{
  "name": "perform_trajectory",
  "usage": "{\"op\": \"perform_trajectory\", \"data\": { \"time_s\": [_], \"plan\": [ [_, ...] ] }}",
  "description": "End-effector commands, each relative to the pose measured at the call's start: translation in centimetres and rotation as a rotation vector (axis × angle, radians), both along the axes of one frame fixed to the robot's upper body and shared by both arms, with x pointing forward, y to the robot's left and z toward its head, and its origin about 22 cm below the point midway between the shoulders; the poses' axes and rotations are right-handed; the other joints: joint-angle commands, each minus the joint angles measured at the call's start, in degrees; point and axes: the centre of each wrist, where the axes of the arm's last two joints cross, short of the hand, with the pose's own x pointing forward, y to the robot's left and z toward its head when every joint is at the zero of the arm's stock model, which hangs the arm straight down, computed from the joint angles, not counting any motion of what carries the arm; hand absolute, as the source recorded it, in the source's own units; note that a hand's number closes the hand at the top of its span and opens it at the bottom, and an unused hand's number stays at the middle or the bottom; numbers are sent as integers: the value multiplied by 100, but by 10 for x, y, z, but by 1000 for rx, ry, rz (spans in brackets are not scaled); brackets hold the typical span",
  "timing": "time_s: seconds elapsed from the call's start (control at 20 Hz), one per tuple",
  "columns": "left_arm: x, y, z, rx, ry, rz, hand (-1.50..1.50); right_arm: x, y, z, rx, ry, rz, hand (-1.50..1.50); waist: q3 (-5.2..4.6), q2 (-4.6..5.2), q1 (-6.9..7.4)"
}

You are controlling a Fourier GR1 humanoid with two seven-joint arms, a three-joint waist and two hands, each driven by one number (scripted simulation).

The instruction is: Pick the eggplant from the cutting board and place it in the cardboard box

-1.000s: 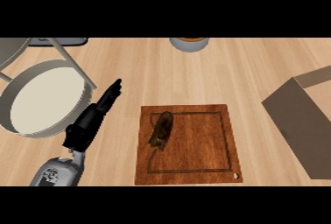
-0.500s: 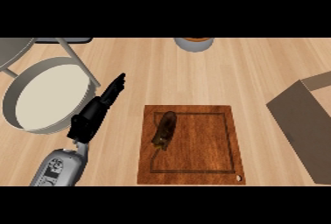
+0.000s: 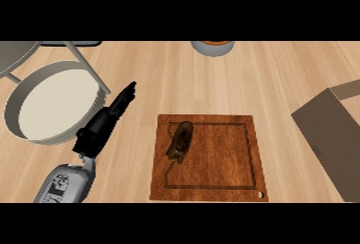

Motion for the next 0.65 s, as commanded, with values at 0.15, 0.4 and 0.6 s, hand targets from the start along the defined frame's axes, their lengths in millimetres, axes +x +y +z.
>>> {"op": "perform_trajectory", "data": {
  "time_s": [0.15,0.4,0.6],
  "plan": [
    [7,-13,8,-9,-12,-2,0,19,-18,-7,273,-31,36,-150,5,-1,-48],
    [-10,1,-4,-11,0,24,0,1,-43,-17,580,-131,-32,-150,6,-16,-77],
    [-8,3,-4,-8,15,17,0,-12,-73,13,765,-176,-24,-150,8,0,-48]
  ]
}}
